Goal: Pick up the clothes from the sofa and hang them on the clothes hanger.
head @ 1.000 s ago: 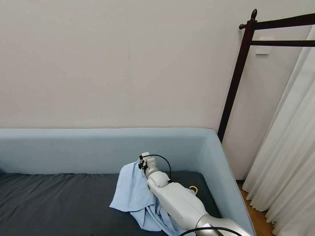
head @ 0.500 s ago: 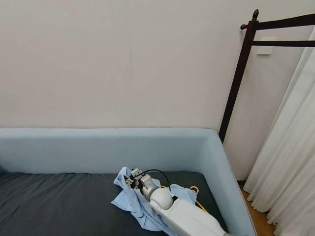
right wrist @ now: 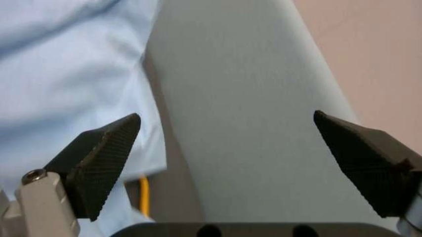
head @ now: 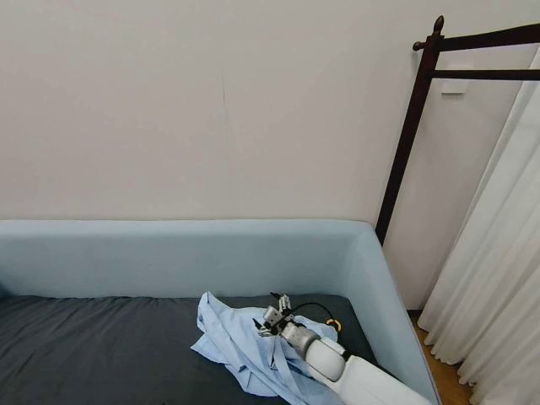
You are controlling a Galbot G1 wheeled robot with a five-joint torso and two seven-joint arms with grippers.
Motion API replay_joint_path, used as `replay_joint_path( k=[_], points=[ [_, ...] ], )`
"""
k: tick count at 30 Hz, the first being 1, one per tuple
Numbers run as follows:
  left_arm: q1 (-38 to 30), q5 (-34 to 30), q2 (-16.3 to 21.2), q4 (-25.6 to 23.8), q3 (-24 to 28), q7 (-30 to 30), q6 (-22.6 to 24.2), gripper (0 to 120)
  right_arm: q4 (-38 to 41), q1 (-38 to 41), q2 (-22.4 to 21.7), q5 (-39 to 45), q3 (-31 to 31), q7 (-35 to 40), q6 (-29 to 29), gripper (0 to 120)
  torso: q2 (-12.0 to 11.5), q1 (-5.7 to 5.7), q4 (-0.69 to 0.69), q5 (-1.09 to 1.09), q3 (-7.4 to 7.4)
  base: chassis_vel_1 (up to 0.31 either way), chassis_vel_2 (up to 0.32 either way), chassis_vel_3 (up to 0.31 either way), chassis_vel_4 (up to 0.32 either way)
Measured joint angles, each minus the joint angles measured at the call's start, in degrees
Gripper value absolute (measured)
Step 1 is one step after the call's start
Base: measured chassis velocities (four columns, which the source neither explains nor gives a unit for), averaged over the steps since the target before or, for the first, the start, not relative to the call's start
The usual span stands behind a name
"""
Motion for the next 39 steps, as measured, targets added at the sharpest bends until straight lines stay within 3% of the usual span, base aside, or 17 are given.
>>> replay_joint_path(
  k=[2, 3, 5, 8, 13, 19, 29, 35, 39],
  points=[
    [-0.1, 0.0, 0.0, 0.1, 0.1, 0.0, 0.0, 100, -1.1, -1.4, -2.2, -9.7, 2.9, -1.1, 5.7, 100, 0.0, 0.00, -0.02, -0.03, 0.00, 0.000, 0.000, 0.000, 0.000],
    [-0.1, 0.0, 0.0, 0.1, 0.1, 0.0, 0.0, 100, -1.1, -1.4, -2.2, -9.7, 2.9, -1.1, 5.7, 100, 0.0, 0.00, -0.02, -0.03, 0.00, 0.000, 0.000, 0.000, 0.000],
    [-0.1, 0.1, -0.1, 0.2, 0.3, 0.0, 0.0, 100, -3.4, -3.2, -2.3, -20.2, 6.9, -1.4, 12.7, 100, 0.0, 0.00, -0.02, -0.02, 0.00, 0.000, 0.000, 0.000, 0.000],
    [0.0, 0.3, -0.2, 0.2, 0.3, 0.0, 0.0, 100, -5.4, -4.5, -0.6, -27.7, 10.2, -1.0, 16.9, 100, 0.0, 0.00, -0.01, -0.02, 0.00, 0.000, 0.000, 0.000, 0.000],
    [0.8, 0.4, -0.4, 0.0, 0.2, 0.0, 0.1, 100, -11.5, -6.5, 5.7, -53.6, 19.7, 2.0, 24.6, 100, 0.0, 0.00, 0.02, -0.03, 0.00, 0.000, 0.000, 0.000, 0.000],
    [1.2, 0.5, -0.9, -0.3, 0.1, 0.0, 0.0, 100, -16.4, -6.5, 9.5, -62.2, 23.2, 3.4, 25.8, 100, 0.0, 0.00, 0.02, -0.02, 0.00, 0.000, 0.000, 0.000, 0.000],
    [1.3, 0.6, -0.6, -0.5, 0.0, 0.0, -0.1, 100, -19.8, -5.7, 11.8, -62.5, 24.4, 4.3, 26.4, 100, 0.0, 0.00, 0.02, -0.03, 0.00, 0.000, 0.000, 0.000, 0.000],
    [0.6, 0.3, -0.4, -0.2, -0.2, 0.0, -0.1, 100, -19.1, -5.4, 12.2, -62.7, 21.8, 4.5, 26.7, 88, 0.0, 0.00, 0.02, -0.03, 0.00, 0.000, 0.000, 0.000, 0.000],
    [0.3, 0.1, -0.6, -0.1, -0.3, 0.1, -0.1, 100, -20.4, -4.6, 12.3, -64.0, 21.5, 5.1, 27.0, 70, 0.0, 0.00, 0.01, -0.03, 0.00, 0.000, 0.000, 0.000, 0.000]
  ],
)
